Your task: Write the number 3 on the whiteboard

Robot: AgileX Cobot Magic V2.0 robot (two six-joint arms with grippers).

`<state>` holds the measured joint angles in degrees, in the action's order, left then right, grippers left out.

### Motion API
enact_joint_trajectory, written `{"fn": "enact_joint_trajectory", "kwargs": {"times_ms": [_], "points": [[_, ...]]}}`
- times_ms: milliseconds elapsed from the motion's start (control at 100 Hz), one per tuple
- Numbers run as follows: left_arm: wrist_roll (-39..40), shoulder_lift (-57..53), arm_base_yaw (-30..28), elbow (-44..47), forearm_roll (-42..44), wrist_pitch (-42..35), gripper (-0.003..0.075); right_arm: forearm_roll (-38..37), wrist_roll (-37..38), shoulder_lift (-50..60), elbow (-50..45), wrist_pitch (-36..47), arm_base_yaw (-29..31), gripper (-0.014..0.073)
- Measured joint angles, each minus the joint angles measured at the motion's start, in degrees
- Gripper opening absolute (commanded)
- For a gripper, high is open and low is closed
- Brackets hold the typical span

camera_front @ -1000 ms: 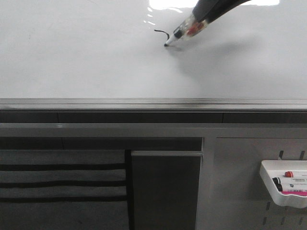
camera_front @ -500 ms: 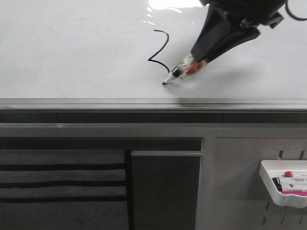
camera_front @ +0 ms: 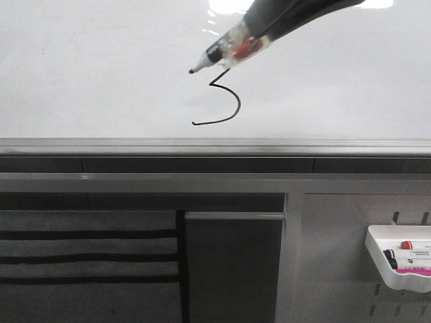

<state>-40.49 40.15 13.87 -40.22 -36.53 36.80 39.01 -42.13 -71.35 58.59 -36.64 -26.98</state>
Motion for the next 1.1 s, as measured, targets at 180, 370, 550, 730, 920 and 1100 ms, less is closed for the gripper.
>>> {"fn": "enact_joint_trajectory", "kwargs": {"times_ms": [180, 370, 550, 730, 920, 1100], "points": [[0.0, 0.0, 0.0, 0.0, 0.0, 0.0, 0.0437, 0.0, -2.8, 12.1, -7.5, -0.7, 0.0, -0.0031], [0.0, 0.0, 0.0, 0.0, 0.0, 0.0, 0.0437, -0.1, -3.5, 18.2, -9.1, -1.7, 0.0, -0.0031], [0.0, 0.0, 0.0, 0.0, 0.0, 0.0, 0.0437, -0.4, -3.5, 18.9, -9.1, -2.2, 0.0, -0.0031], [0.0, 0.0, 0.0, 0.0, 0.0, 0.0, 0.0437, -0.6, -4.4, 18.9, -9.4, -2.3, 0.0, -0.0031], [0.0, 0.0, 0.0, 0.0, -2.3, -0.3, 0.0437, -1.5, -6.2, 18.9, -9.4, -3.3, 0.0, -0.0031], [-7.2, 1.7, 0.0, -0.8, -6.4, 4.0, 0.0437, -1.7, -13.7, 18.5, -8.9, -7.4, -0.2, -0.0031]]}}
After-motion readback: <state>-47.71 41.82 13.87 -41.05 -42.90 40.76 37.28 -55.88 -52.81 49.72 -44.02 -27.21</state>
